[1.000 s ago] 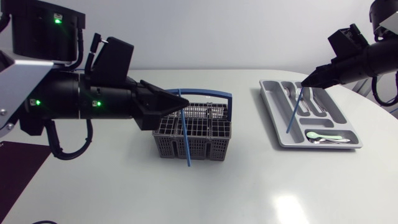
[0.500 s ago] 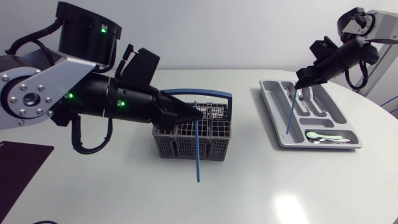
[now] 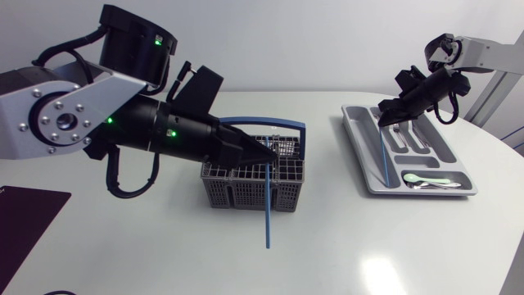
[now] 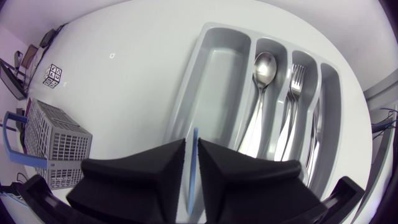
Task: Transfer all utensils from the basket to the drawer tray.
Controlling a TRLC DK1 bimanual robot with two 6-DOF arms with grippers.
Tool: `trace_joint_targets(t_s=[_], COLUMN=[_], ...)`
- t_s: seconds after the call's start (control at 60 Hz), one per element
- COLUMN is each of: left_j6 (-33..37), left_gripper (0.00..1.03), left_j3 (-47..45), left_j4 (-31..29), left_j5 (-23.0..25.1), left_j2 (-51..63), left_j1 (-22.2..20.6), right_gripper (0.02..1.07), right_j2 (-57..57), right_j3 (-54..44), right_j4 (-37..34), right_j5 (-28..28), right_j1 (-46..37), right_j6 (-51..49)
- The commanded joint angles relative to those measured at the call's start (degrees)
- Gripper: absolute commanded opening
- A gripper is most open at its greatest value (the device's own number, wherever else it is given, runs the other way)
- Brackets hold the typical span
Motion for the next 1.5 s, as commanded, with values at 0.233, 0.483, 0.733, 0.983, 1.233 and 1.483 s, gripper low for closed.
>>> trace_joint_targets(t_s=[0.233,0.483,0.733,0.983,1.233,1.483], left_j6=[-1.8,-3.3,-4.1,-6.5,-7.9,-8.3], left_gripper=[0.03,0.03,0.03,0.03,0.03,0.03], left_j3=[2.5,3.4,4.3,4.3,4.2,4.1], left_j4=[-0.2,0.4,1.0,3.3,4.3,4.6], left_j5=[1.2,2.5,3.2,4.0,5.0,5.9], left_j2=[1.4,3.0,4.5,4.4,4.3,4.2], left_j1=[-0.4,0.1,0.2,1.6,3.0,3.3], right_gripper=[0.77,0.77,0.77,0.76,0.75,0.5], right_j2=[-4.9,-26.0,-40.6,-46.6,-47.8,-46.5], right_j3=[-6.2,-29.2,-41.2,-48.2,-51.4,-50.5], right_j4=[3.7,8.8,4.7,3.7,8.1,16.1], right_j5=[-2.4,-14.7,-26.2,-31.3,-33.0,-32.0], right_j1=[0.5,6.7,15.1,24.5,32.9,37.5], right_j6=[0.1,-5.6,-9.4,-10.5,-8.2,-1.6])
